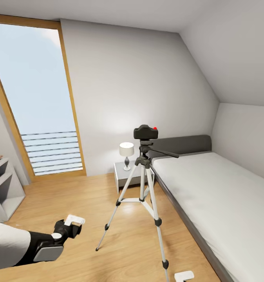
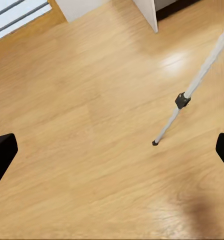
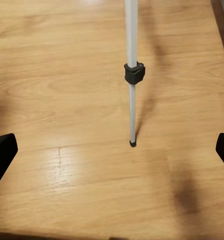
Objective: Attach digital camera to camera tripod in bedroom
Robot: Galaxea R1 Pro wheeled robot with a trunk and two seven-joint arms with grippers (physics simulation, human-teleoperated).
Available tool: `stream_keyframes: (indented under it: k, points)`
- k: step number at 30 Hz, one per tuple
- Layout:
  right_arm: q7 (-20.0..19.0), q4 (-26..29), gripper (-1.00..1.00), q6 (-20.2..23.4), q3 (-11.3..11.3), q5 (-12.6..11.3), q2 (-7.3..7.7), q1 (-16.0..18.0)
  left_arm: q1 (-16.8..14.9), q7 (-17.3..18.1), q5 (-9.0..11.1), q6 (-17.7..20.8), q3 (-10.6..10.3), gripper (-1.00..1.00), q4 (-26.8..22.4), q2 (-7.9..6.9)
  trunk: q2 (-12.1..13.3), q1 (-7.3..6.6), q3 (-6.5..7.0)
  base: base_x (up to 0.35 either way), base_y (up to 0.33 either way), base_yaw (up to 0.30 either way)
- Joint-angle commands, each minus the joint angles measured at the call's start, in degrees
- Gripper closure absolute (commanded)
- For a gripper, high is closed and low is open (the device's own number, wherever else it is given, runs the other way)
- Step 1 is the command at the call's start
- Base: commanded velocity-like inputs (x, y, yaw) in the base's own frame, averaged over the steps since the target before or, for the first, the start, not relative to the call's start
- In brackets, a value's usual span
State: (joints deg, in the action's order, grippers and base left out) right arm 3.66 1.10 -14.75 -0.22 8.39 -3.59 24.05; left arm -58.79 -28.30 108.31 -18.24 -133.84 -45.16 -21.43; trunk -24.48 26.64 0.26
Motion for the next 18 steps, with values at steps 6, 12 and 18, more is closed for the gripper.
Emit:
stream_keyframes:
  k: [6, 12, 18]
  points:
    - [0.4, -0.1, -1.00, -0.1, 0.0, 0.6, -0.02, 0.0, 11.1, 0.0, 0.3, -0.4, -0.1, -1.00, 2.1, 0.37, 0.0, 0.03, -0.02, 0.000, 0.000, 0.000]
    - [0.4, -0.1, -1.00, -0.1, 0.0, 0.6, -0.02, 0.0, 26.6, -0.1, 0.2, -0.4, 1.5, -1.00, 7.4, 3.57, 0.0, 0.03, -0.02, 0.000, 0.000, 0.000]
    - [0.4, -0.1, -1.00, -0.1, 0.0, 0.6, -0.02, 0.0, 40.3, -0.1, 0.2, -0.5, 9.2, -1.00, 15.6, 7.96, 0.0, 0.03, -0.02, 0.000, 0.000, 0.000]
